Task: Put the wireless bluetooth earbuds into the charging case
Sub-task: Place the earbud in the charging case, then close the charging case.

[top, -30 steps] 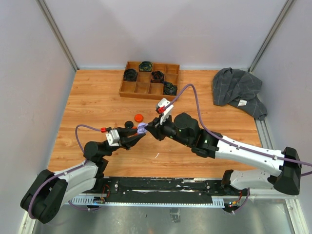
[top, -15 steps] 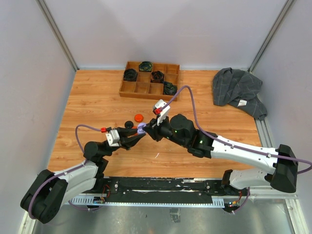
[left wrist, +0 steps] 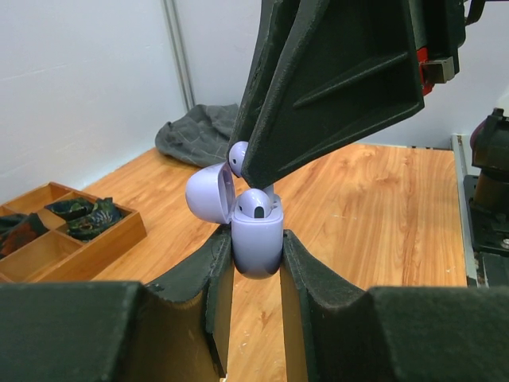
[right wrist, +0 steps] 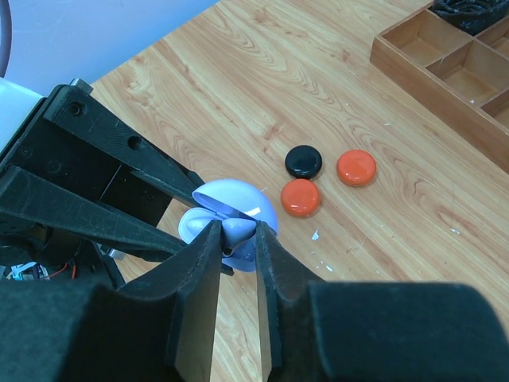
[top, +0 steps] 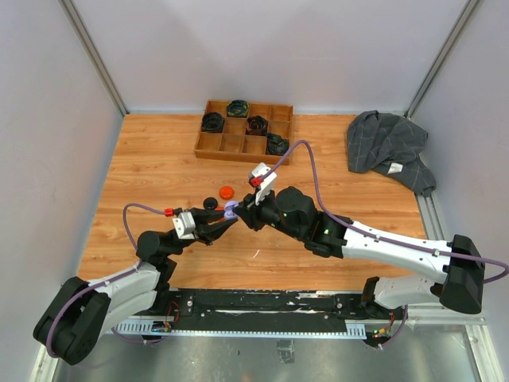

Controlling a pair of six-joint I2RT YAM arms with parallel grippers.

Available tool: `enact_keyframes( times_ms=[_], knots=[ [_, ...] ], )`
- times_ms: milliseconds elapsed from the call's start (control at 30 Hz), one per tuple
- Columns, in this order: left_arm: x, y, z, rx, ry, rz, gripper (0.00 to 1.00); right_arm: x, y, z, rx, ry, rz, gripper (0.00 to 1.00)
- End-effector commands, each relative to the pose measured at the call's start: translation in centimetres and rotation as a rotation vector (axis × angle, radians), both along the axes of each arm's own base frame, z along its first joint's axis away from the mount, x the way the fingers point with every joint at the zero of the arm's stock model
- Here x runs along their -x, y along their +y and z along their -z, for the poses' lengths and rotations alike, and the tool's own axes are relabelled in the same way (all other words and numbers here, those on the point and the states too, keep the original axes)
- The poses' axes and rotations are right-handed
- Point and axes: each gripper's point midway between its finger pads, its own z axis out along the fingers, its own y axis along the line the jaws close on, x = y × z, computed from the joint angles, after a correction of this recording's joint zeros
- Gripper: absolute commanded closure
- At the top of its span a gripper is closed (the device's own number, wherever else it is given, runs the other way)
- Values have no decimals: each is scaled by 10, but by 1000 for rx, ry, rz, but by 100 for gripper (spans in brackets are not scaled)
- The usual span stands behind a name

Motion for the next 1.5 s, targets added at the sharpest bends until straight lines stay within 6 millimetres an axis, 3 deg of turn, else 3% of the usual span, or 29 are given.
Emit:
enact_keyframes(
  times_ms=[0, 400, 667, 800, 1100, 1467],
  knots=[
    [7, 3, 5, 7, -4, -4, 100, 7, 4, 1, -20, 14, -16, 76],
    [5, 2, 8, -3, 6, -2, 100, 8, -10, -15, -20, -52, -25, 53],
    [9, -3, 10, -18, 12, 41, 100, 16, -31, -10, 154, -224, -247, 22],
    [13, -7, 10, -27, 11, 79, 100, 25, -36, -3, 205, -311, -391, 13],
    [25, -13, 10, -36, -1, 159, 100, 27, -41, 14, 280, -390, -585, 5],
    [28, -14, 9, -36, -7, 180, 100, 35, -19, 29, 270, -322, -774, 3]
  ],
)
